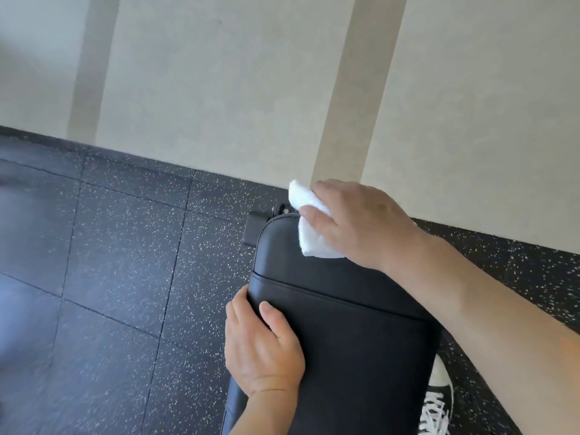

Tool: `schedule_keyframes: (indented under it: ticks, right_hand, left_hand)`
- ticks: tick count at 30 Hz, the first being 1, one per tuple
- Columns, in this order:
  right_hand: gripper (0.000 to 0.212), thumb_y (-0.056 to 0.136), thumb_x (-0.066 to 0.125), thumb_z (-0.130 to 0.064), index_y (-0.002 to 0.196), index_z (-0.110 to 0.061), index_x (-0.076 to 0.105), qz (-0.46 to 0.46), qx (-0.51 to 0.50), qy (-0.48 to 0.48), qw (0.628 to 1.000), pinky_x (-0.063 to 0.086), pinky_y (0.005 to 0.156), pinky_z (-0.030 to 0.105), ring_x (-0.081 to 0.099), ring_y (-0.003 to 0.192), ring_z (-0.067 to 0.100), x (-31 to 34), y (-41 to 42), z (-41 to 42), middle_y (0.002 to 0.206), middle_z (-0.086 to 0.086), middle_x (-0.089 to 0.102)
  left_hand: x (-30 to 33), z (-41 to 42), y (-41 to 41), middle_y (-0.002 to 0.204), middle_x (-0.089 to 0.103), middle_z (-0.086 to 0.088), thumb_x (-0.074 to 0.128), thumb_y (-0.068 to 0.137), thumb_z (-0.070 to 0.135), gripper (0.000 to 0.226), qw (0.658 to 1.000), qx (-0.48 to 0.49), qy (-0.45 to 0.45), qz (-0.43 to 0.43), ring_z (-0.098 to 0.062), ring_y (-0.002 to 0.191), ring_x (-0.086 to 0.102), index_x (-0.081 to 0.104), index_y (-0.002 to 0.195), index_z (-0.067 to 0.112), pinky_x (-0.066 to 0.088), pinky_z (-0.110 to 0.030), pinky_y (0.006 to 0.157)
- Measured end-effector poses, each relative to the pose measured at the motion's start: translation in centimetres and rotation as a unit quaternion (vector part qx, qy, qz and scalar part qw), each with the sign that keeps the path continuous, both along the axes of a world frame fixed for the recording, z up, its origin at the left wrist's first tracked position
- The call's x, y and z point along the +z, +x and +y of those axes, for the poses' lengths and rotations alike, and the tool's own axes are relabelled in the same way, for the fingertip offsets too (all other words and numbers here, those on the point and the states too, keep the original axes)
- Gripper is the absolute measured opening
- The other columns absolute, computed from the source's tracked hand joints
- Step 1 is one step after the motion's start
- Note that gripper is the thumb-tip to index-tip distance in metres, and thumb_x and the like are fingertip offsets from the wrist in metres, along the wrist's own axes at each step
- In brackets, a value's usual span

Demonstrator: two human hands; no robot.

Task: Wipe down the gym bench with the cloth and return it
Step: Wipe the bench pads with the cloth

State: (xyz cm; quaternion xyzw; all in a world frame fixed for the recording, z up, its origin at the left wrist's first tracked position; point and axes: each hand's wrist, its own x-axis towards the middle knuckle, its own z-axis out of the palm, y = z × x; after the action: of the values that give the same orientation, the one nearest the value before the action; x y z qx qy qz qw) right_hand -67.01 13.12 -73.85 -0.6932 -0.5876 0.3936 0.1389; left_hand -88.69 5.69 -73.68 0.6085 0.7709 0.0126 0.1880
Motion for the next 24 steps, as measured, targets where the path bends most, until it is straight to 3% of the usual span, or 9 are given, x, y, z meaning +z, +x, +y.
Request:
schedule_keyframes:
  ticks: [3,7,11,13,16,19,21,24]
  right_hand:
    - [0.034,0.106,0.033,-0.050,0.085,-0.024,0.035,-0.045,-0.027,0.031,0.998,0.035,0.065,0.037,0.041,0.079,0.017,0.4,3.9,-6.2,0.080,-0.010,0.041]
    - [0.035,0.104,0.034,-0.052,0.088,-0.022,0.041,-0.032,-0.102,0.021,0.994,0.039,0.067,0.039,0.041,0.081,0.018,0.6,5.5,-9.8,0.085,-0.009,0.041]
    - [0.028,0.106,0.034,-0.044,0.091,-0.022,0.041,-0.063,-0.043,-0.050,0.996,0.037,0.072,0.038,0.049,0.090,0.023,1.0,3.5,-5.0,0.092,-0.006,0.049]
    - [0.026,0.106,0.036,-0.042,0.098,-0.021,0.049,-0.018,-0.019,-0.085,0.996,0.040,0.075,0.039,0.056,0.097,0.028,0.4,2.0,-1.3,0.100,0.000,0.058]
    - [0.026,0.105,0.038,-0.046,0.093,-0.026,0.050,0.064,-0.018,-0.115,0.991,0.037,0.076,0.037,0.055,0.101,0.026,-0.7,0.7,1.3,0.099,-0.004,0.054]
    - [0.033,0.106,0.038,-0.049,0.080,-0.028,0.037,0.013,-0.034,-0.025,0.999,0.031,0.068,0.037,0.049,0.086,0.023,-0.1,1.8,-1.8,0.085,-0.008,0.048]
    - [0.031,0.106,0.038,-0.047,0.085,-0.024,0.036,-0.048,-0.064,0.039,0.996,0.032,0.068,0.037,0.045,0.085,0.021,0.3,3.4,-5.6,0.085,-0.007,0.045]
    - [0.032,0.106,0.041,-0.044,0.086,-0.019,0.037,-0.043,-0.173,0.067,0.982,0.034,0.064,0.038,0.044,0.079,0.022,0.0,5.0,-11.5,0.083,-0.006,0.043]
  left_hand:
    - [0.0,-0.1,0.0,0.131,0.060,-0.006,0.021,0.093,0.049,0.061,1.000,0.006,-0.003,0.003,-0.039,0.112,0.059,0.052,0.133,0.015,0.046,-0.049,0.080]
    - [0.0,-0.1,0.3,0.135,0.060,-0.009,0.018,0.092,0.050,0.065,1.000,0.009,-0.003,0.010,-0.042,0.113,0.059,0.051,0.135,0.013,0.046,-0.051,0.081]
    - [0.0,-0.2,0.4,0.139,0.059,-0.009,0.016,0.092,0.052,0.069,1.000,0.010,-0.003,0.016,-0.042,0.115,0.059,0.050,0.138,0.013,0.045,-0.050,0.082]
    - [0.0,-0.2,0.3,0.140,0.058,-0.009,0.013,0.091,0.053,0.071,1.000,0.008,-0.004,0.021,-0.042,0.115,0.059,0.049,0.138,0.014,0.042,-0.049,0.081]
    - [-0.1,-0.4,0.2,0.138,0.059,-0.009,0.011,0.091,0.054,0.070,1.000,0.005,-0.001,0.024,-0.044,0.111,0.060,0.049,0.136,0.015,0.037,-0.046,0.078]
    - [-0.2,-0.5,0.0,0.138,0.060,-0.010,0.011,0.091,0.054,0.071,1.000,0.005,0.003,0.028,-0.044,0.111,0.060,0.049,0.136,0.014,0.035,-0.045,0.078]
    - [-0.3,-0.4,-0.1,0.138,0.060,-0.012,0.011,0.091,0.055,0.072,1.000,0.005,0.009,0.027,-0.045,0.112,0.060,0.049,0.136,0.014,0.040,-0.048,0.080]
    - [-0.5,-0.4,-0.1,0.138,0.060,-0.014,0.012,0.091,0.055,0.073,1.000,0.006,0.011,0.027,-0.046,0.112,0.060,0.050,0.136,0.013,0.043,-0.051,0.082]
